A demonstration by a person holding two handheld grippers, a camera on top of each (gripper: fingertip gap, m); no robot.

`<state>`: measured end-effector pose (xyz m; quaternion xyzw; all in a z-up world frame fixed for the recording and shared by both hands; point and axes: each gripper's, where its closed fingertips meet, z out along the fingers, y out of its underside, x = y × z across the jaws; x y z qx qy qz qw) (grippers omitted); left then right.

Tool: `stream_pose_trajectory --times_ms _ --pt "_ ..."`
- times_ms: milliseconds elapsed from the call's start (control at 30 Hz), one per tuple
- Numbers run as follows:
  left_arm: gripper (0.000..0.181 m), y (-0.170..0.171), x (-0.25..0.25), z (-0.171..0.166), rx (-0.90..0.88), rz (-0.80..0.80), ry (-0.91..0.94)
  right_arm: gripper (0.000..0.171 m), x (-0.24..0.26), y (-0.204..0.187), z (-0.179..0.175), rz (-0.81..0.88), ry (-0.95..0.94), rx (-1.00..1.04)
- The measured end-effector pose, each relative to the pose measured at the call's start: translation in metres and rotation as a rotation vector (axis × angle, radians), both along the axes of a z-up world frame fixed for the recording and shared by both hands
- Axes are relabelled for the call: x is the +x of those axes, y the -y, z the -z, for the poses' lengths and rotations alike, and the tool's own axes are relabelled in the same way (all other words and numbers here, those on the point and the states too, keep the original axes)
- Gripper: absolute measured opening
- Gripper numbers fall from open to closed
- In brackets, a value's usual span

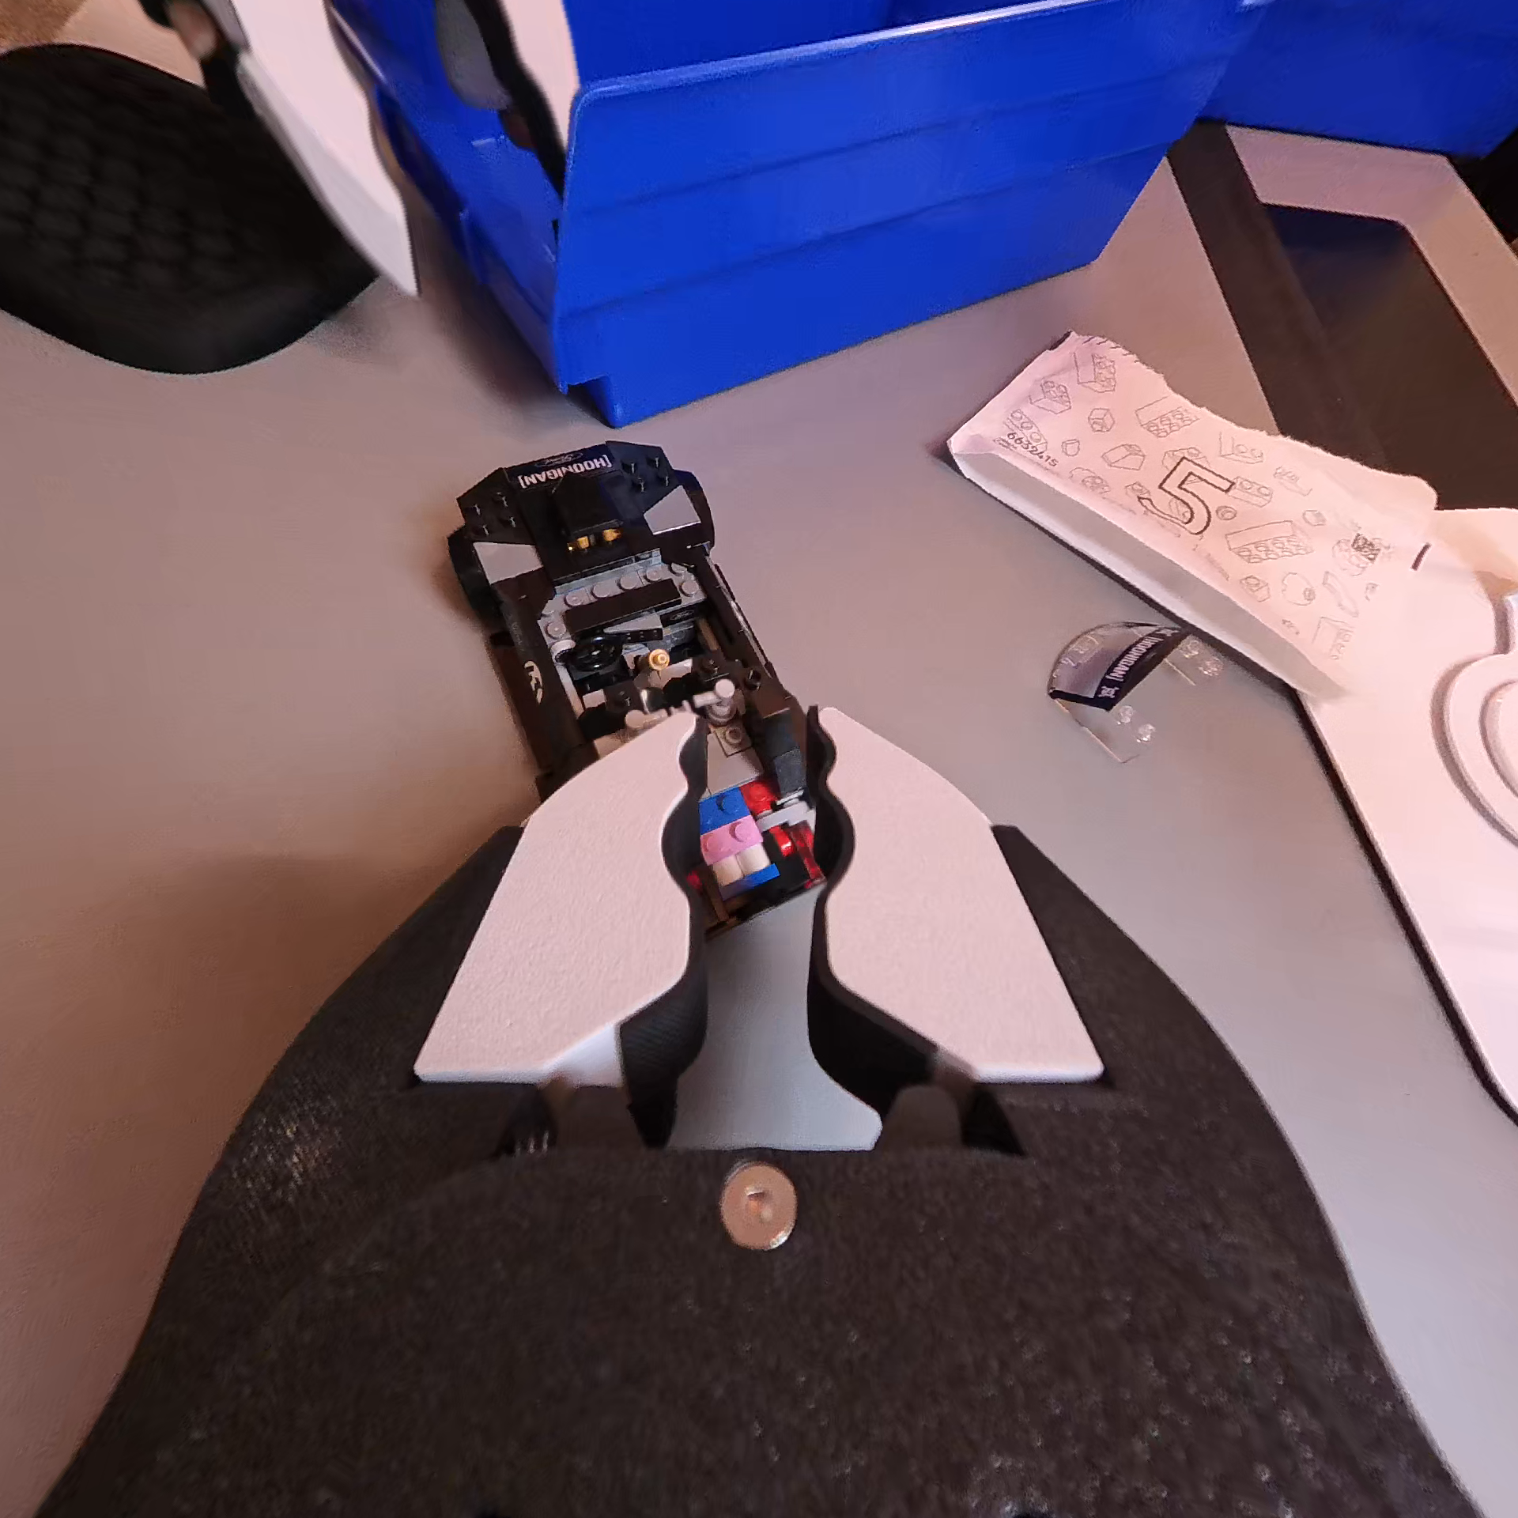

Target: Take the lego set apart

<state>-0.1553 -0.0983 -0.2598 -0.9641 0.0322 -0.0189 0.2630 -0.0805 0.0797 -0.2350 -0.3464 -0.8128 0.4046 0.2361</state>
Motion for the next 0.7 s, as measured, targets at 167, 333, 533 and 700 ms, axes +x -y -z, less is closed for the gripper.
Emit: stream_pose_trajectory --times_ms 167,333,533,700 --pt "0.052 -0.006 0.007 -0.007 0.031 0.089 -0.123 0.022 0.004 -0.003 -0.001 0.012 -0.002 0.0" --pt "0.038 -0.03 0.016 -0.06 0.293 0.07 -0.115 0.022 0.002 -0.008 0.002 0.016 0.016 0.009" --pt "0.05 -0.065 0.054 -0.053 0.357 0.122 -0.052 0.022 -0.002 -0.004 0.011 -0.05 0.067 0.058" --pt "0.069 -0.105 0.099 -0.04 0.361 0.222 -0.022 0.018 -0.01 0.001 0.015 -0.117 0.072 0.184"
